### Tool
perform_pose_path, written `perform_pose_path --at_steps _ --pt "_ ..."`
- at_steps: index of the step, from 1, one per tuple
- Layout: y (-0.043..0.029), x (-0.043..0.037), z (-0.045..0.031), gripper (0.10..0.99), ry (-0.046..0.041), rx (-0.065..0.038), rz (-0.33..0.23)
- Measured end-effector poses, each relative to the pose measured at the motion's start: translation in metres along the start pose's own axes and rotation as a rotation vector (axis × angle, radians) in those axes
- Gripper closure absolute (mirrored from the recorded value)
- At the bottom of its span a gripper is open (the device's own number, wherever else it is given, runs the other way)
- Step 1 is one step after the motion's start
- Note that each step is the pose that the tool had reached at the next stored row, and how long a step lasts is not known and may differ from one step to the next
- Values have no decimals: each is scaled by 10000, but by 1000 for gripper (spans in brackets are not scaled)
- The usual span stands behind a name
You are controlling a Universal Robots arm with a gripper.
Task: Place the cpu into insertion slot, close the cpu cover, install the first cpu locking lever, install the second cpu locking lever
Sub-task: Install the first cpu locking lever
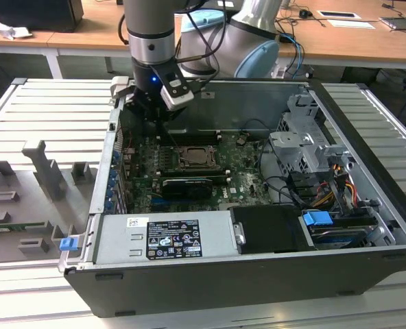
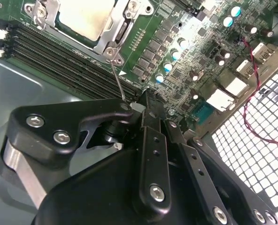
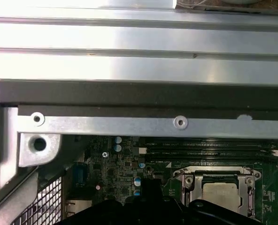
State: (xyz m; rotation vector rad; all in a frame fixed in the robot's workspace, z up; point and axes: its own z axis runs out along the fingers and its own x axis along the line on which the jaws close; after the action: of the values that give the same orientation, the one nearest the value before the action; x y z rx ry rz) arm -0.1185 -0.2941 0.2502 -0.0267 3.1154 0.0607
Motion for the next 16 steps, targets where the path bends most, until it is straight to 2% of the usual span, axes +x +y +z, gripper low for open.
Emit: perform_pose_path --at_steps 16 --pt "-2 -120 5 980 -1 -1 1"
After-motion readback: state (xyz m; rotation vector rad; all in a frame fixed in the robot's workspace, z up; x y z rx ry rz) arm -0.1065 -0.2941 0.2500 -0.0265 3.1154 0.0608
